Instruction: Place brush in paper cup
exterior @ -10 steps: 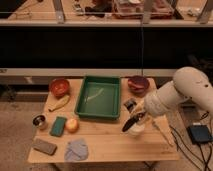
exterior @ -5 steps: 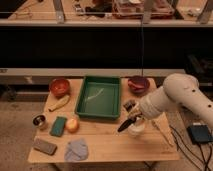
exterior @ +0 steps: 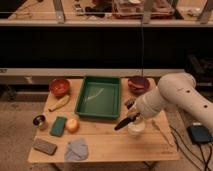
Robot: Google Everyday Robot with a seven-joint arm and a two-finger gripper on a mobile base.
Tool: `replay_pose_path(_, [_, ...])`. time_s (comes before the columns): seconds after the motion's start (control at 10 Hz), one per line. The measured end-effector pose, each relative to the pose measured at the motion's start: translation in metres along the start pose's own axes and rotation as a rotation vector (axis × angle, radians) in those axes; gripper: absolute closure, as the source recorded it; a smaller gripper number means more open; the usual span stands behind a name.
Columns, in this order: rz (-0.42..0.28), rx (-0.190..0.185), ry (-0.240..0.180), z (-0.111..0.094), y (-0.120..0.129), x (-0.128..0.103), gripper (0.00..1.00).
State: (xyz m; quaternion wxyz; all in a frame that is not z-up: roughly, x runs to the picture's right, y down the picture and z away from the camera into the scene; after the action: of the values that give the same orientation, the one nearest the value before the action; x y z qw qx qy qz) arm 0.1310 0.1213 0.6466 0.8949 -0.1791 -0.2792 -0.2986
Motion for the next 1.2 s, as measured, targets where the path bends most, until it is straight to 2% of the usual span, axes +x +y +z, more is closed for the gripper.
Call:
replay_pose_path(0.1, [0.017,-0.007,0.038,0.001,0.002,0.002,1.0])
replay_pose_path(0.3, [0.051,-0.02,0.068,0.003,0.007,0.01,1.0])
replay_pose_path(0.6, [0.092,-0.044,0.07,0.016,0.017,0.025,1.0])
replay_pose_path(0.9, [0.116,-0.057,0.077,0.018,0.023,0.035,1.0])
replay_pose_path(1.2, [0.126,-0.07,0.066,0.026,0.025,0.042,1.0])
